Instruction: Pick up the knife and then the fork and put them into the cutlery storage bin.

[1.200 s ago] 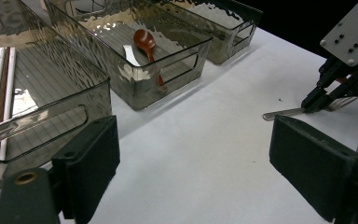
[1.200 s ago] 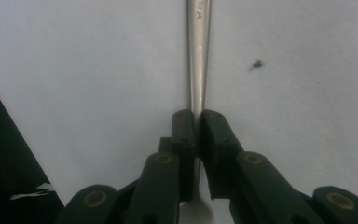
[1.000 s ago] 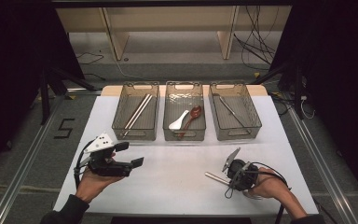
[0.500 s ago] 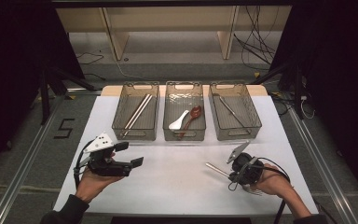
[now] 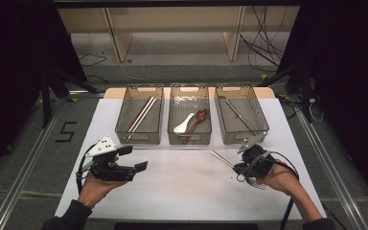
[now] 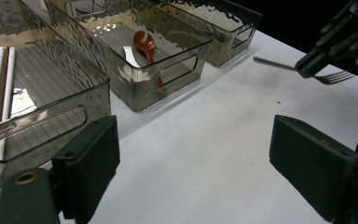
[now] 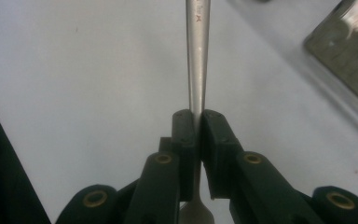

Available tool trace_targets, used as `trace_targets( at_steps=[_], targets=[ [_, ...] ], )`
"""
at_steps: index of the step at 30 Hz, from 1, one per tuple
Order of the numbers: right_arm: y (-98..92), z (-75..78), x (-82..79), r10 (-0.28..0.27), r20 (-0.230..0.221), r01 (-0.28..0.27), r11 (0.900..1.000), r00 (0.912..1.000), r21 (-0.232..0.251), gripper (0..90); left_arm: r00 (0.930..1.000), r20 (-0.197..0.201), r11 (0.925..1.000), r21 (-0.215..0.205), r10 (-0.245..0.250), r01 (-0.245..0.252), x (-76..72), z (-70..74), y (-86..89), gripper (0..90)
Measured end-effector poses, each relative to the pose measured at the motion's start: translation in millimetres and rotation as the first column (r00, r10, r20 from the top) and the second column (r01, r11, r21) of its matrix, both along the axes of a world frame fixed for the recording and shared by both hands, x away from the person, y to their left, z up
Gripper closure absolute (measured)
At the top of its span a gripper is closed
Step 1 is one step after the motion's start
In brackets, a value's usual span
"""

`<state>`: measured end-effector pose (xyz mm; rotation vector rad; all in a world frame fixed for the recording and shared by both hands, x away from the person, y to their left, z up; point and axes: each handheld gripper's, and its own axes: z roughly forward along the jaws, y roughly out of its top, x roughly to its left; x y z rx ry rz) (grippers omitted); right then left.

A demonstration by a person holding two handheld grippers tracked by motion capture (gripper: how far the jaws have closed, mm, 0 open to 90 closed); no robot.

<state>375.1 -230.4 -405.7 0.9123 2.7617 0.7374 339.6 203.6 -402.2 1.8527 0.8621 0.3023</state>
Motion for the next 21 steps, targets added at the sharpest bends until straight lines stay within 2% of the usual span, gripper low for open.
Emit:
trace_targets(
  at_steps=[2, 10, 13, 21],
  targets=[
    [-1.1, 3.4, 4.5, -0.022, 0.0, 0.022, 0.999, 0.9998, 0.024, 84.4, 1.0, -0.002, 1.0, -0.003, 0.0, 0.0, 0.2, -0.2, 0.1, 15.5],
    [-1.4, 12.2, 18.8, -0.056, 0.014, 0.055, 0.997, 0.9983, 0.062, 84.4, 1.0, -0.004, 1.0, -0.002, 0.002, -0.002, 0.5, -0.3, 0.4, 15.5],
    [-3.8, 18.6, 23.9, -0.068, 0.038, 0.064, 0.995, 0.997, 0.082, 84.4, 1.0, -0.001, 0.9999, -0.01, 0.007, -0.007, 0.3, -0.2, 0.5, 15.5],
    [-15.2, 31.0, 45.0, -0.157, 0.07, 0.146, 0.979, 0.9851, 0.14, 84.4, 0.9999, 0.008, 0.9999, -0.015, 0.008, -0.008, 0.0, 0.7, 2.6, 15.5]
  ],
)
